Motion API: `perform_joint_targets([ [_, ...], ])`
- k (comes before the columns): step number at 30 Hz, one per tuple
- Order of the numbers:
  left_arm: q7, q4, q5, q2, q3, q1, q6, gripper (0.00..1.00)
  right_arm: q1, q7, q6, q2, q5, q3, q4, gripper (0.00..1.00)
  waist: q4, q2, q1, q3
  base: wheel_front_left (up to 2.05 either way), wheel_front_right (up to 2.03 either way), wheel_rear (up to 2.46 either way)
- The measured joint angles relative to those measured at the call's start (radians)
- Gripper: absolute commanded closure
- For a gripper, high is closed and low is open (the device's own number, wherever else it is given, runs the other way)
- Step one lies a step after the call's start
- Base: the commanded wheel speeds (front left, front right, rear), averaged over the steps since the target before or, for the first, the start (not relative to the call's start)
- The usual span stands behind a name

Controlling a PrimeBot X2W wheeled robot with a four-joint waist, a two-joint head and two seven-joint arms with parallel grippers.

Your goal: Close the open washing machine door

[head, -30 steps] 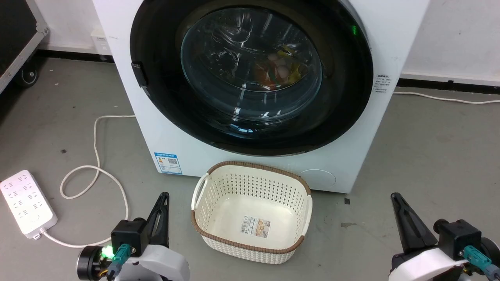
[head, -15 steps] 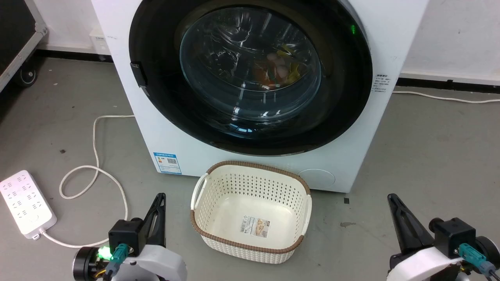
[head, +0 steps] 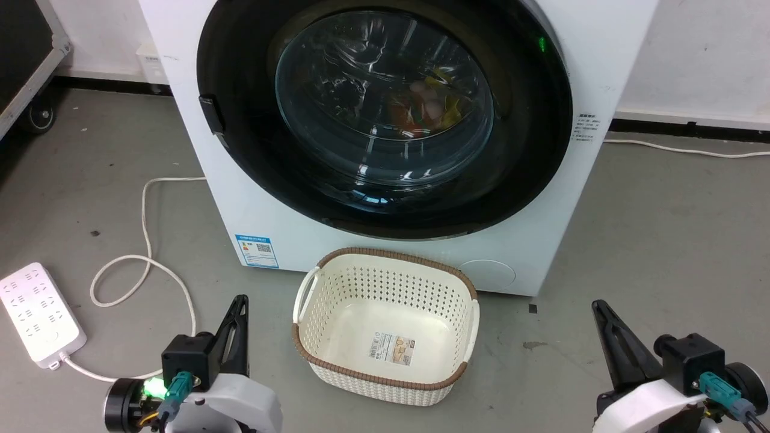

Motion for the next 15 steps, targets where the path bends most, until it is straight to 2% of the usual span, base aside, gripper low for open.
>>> perform_joint_targets([
  [15, 0.028, -0.030, 0.016, 0.000, 0.011, 0.002, 0.011, 1.00, 0.000, 0.027, 0.000, 0.001, -0.013, 0.009, -0.008, 1.00, -0.003, 0.0000, 0.0000, 0.001, 0.00, 0.00, 0.00],
])
